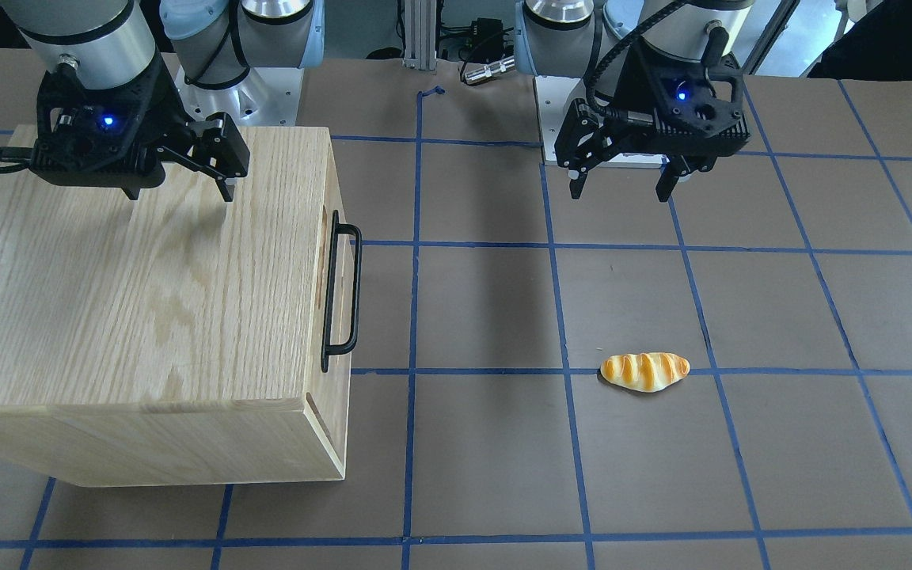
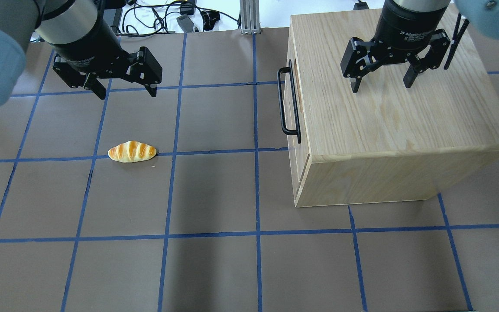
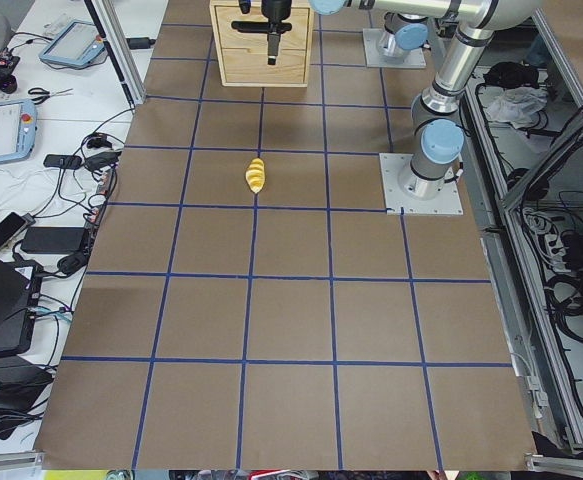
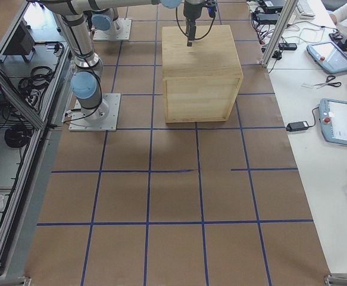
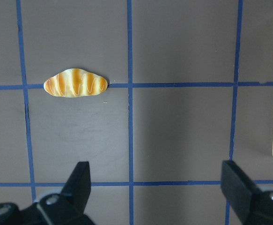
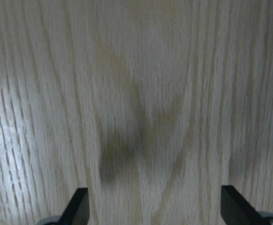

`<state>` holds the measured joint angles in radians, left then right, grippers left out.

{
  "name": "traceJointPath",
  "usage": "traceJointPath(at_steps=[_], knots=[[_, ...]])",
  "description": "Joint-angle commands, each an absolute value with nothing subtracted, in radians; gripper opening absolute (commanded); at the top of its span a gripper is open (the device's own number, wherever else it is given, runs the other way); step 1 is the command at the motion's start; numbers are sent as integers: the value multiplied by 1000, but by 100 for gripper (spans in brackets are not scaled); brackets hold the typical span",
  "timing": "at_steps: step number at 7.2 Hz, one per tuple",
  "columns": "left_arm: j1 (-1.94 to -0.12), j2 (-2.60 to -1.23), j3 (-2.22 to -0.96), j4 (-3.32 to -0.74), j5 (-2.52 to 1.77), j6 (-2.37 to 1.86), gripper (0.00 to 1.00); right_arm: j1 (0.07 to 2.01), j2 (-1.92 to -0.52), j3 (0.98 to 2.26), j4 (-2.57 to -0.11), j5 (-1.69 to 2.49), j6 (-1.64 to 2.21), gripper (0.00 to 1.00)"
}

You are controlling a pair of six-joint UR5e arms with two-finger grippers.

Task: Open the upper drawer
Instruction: 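Move the left gripper toward the black handle of the wooden cabinet drawer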

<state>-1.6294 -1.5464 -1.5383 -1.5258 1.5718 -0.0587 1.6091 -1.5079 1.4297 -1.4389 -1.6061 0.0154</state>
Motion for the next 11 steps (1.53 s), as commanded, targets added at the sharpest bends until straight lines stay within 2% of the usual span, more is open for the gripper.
traceJointPath(at_steps=[1,8,11], knots=[[-1632,-1546,-1542,-1525,1575,-58,100,1609,-1508,1431,-1439,-1606,15,100],[-1634,-1546,-1548,-1525,1569,-58,100,1609,-1508,1430,-1439,-1606,15,100],[-1686,-1623,-1548,-1479,1528,-74,100,1609,-1508,1430,-1439,-1606,15,100]])
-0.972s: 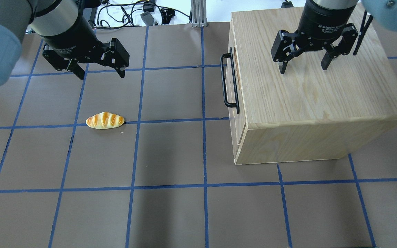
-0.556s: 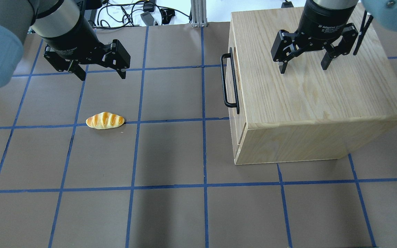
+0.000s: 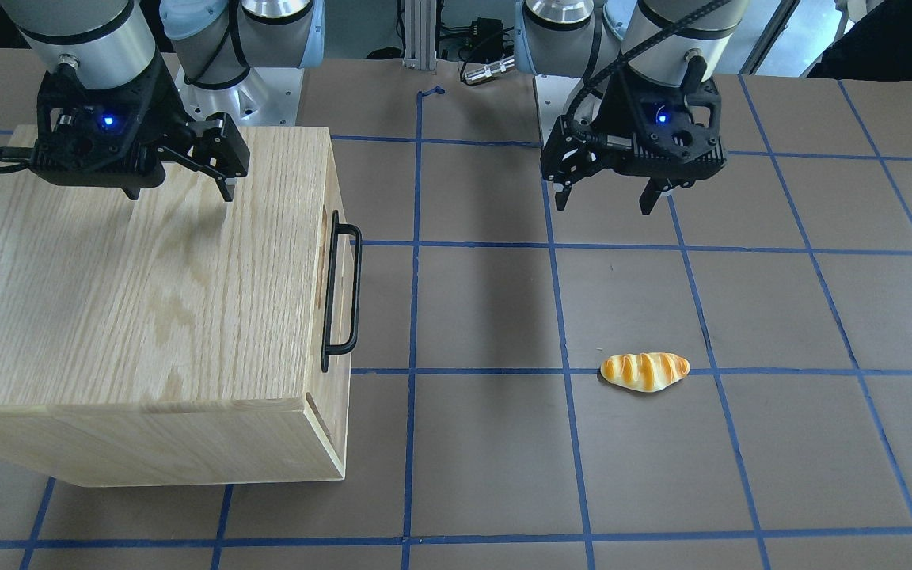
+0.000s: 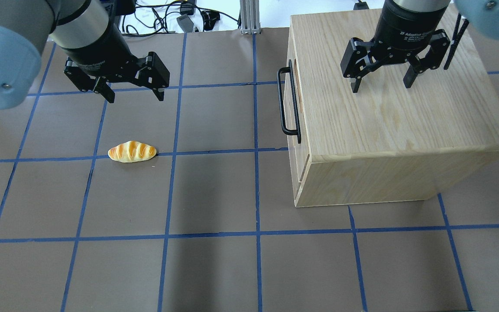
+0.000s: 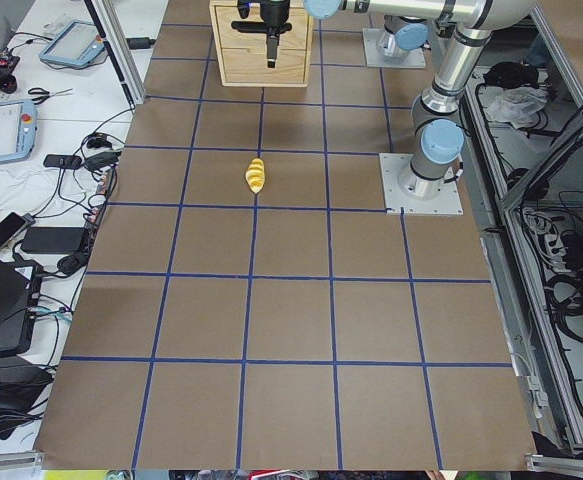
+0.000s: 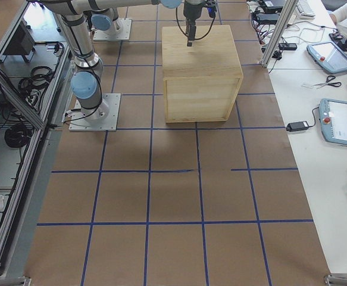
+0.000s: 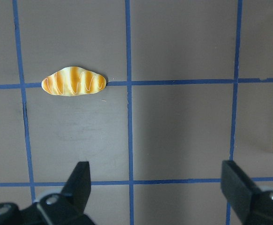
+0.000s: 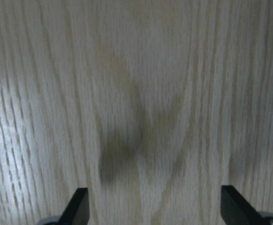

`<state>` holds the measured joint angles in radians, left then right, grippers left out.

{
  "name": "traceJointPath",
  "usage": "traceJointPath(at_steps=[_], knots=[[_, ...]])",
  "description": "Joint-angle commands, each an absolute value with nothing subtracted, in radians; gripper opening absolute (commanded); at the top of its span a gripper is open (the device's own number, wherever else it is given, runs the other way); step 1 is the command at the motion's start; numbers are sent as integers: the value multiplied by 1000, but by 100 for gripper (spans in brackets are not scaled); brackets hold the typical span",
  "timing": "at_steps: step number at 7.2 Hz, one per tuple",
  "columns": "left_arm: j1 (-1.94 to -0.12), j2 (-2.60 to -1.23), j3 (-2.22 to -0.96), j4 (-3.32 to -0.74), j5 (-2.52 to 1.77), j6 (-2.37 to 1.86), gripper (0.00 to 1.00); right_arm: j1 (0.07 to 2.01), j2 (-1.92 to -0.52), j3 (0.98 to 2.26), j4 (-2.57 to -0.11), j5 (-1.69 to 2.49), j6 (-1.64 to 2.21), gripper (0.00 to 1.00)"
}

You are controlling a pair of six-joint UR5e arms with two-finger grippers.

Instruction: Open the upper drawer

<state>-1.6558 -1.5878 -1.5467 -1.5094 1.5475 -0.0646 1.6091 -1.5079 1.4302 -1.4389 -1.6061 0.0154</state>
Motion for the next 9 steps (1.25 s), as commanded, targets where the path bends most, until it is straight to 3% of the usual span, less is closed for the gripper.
traceJointPath(at_steps=[1,4,9], knots=[[-1730,-1661,-1549,-1432,1479,-109,100,1609,-1508,1431,-1439,-1606,15,100],[-1801,-1776,-1549,-1141,1276,-236,100,1609,-1508,1431,-1439,-1606,15,100],[-1859,-1887,-1557,-1075,1175,-225,100,1609,-1508,1431,-1439,-1606,15,100]])
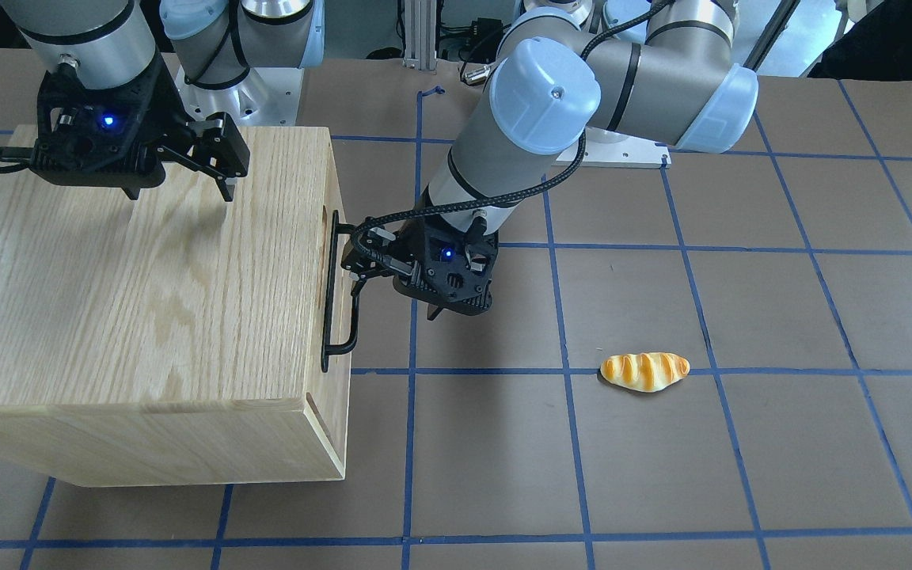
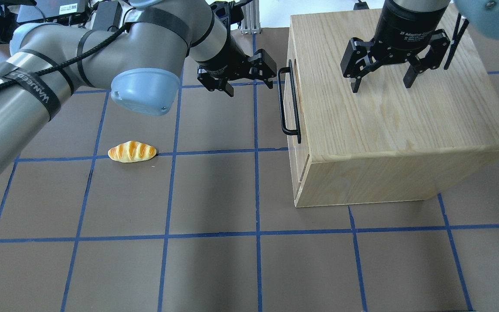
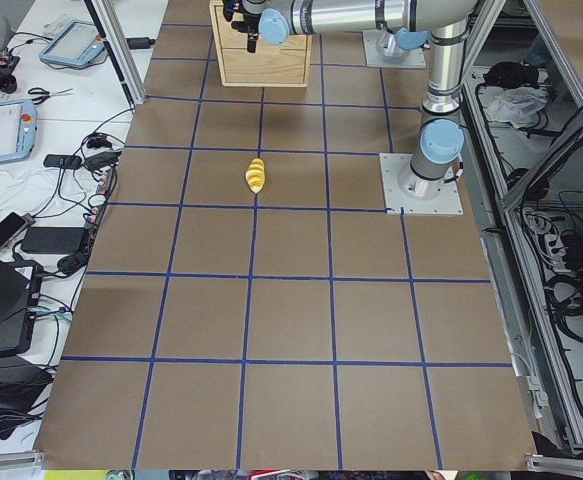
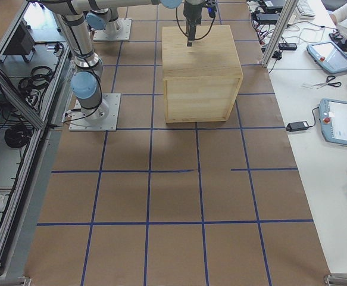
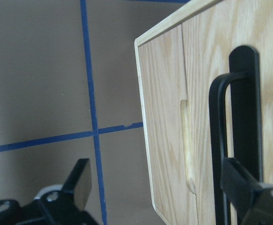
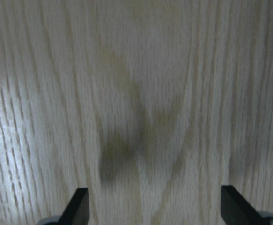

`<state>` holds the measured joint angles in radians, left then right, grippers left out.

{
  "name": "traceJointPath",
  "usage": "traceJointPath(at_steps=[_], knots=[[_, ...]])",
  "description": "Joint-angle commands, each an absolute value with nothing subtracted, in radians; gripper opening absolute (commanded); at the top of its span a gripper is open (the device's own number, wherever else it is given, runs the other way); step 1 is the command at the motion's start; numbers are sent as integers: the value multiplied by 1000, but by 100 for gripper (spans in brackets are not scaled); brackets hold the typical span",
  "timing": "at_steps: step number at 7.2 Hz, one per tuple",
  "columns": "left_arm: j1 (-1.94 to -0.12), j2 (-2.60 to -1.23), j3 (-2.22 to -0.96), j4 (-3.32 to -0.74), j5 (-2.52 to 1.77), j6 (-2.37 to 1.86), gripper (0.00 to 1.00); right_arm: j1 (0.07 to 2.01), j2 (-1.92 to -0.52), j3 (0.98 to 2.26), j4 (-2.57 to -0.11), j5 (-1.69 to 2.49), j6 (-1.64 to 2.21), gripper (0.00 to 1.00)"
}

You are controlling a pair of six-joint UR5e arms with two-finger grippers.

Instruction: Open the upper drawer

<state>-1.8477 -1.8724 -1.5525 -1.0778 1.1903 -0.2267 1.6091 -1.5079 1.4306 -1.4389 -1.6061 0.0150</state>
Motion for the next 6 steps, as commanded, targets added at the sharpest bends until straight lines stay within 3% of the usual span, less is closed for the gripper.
traceJointPath(at_steps=[1,6], knots=[[-1865,-1899,-1562,-1075,1174,-224,100,1609,-1508,1431,-1439,-1606,15,100],[-1775,-1858,-1609,-1112,1187,-146,100,1609,-1508,1430,-1439,-1606,15,100]])
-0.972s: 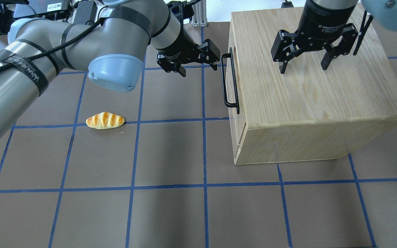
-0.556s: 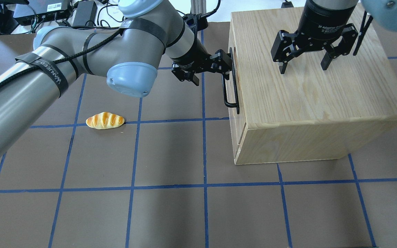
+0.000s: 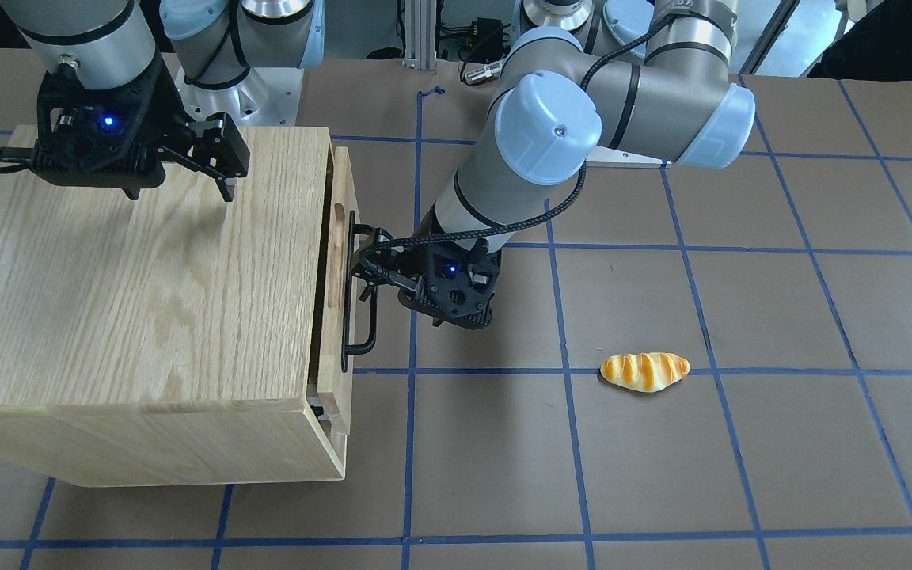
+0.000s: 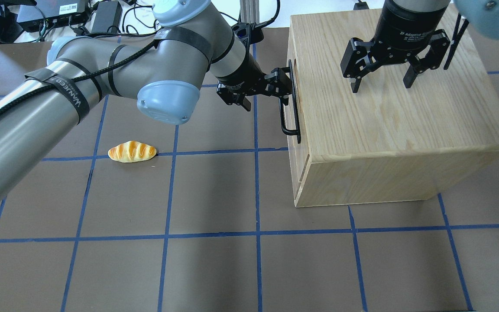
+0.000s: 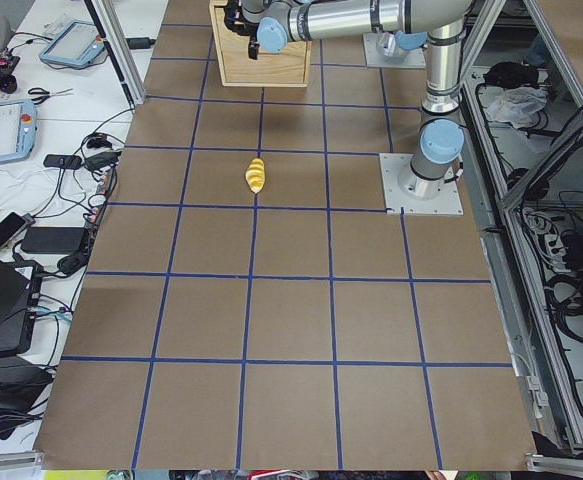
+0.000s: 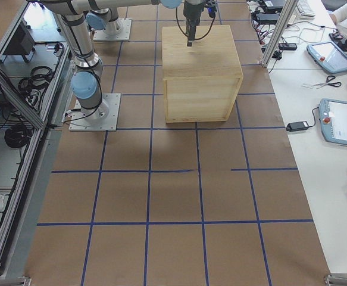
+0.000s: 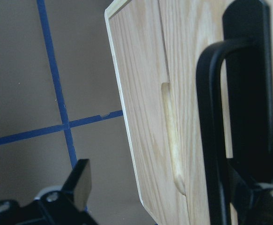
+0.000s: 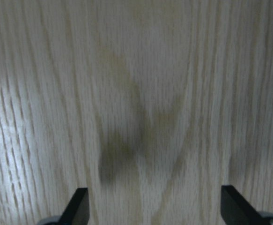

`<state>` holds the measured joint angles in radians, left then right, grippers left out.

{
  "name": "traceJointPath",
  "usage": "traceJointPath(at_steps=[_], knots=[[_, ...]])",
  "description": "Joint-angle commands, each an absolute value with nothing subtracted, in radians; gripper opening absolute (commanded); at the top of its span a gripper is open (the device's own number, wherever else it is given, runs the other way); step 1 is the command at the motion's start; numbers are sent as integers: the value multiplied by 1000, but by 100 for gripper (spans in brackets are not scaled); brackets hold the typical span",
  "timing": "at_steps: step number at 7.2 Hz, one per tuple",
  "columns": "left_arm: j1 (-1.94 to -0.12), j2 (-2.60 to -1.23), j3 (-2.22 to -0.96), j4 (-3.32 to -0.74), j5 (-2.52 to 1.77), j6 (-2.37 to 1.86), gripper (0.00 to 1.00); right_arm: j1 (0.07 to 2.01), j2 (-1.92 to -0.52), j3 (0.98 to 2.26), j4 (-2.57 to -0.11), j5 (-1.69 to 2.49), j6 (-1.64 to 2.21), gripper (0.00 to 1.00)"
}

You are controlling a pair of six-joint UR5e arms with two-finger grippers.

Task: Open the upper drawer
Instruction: 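Pull the handle with the left gripper, sliding the upper drawer open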

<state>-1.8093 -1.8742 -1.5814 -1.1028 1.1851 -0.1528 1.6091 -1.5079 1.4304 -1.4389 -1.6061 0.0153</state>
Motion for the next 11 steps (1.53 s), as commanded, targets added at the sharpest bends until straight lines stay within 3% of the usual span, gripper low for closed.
traceJointPath(at_steps=[1,7,11], knots=[[-1746,-1842,-1632,-1111,1187,-135,100,1609,-1508,1430,-1439,-1606,15,100],[-1530,-1738,-1657,-1305,1247,58,100,1609,-1508,1430,-1439,-1606,14,100],[-1525,-1622,-1635,-1463,1495,46,100,1609,-1508,1430,-1439,-1606,15,100]])
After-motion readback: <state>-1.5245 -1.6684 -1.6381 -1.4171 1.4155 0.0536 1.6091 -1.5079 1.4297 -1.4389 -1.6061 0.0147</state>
